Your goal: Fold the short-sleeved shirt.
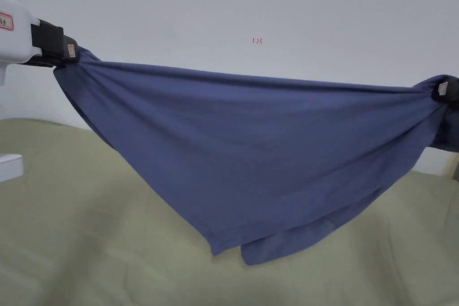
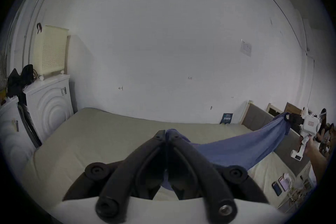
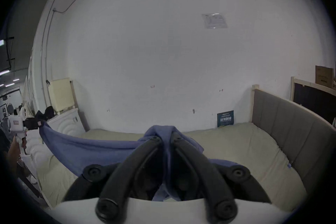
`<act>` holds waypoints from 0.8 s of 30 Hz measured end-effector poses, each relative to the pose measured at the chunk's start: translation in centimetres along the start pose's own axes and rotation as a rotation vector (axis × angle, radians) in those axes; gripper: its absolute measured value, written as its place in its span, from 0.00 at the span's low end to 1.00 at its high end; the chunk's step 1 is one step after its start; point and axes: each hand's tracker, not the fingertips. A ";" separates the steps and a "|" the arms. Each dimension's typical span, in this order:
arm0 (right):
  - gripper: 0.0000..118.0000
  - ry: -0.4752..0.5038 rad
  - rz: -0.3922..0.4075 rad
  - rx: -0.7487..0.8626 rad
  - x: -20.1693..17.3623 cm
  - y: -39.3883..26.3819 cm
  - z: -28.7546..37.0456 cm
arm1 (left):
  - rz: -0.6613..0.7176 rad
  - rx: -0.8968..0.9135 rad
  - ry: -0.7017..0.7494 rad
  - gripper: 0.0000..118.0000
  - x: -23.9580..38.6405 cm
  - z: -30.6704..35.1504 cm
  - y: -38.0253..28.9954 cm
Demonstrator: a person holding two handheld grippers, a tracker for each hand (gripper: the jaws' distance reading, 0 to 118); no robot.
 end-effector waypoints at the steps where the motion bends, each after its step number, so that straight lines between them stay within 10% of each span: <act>1: 0.06 0.000 0.009 0.009 0.2 0.5 -0.3 | 0.004 -0.002 0.003 0.00 0.0 -0.2 0.3; 24: 0.06 -0.010 -0.008 -0.010 1.5 -3.0 -1.1 | 0.032 -0.065 -0.033 0.00 0.0 -1.8 -5.1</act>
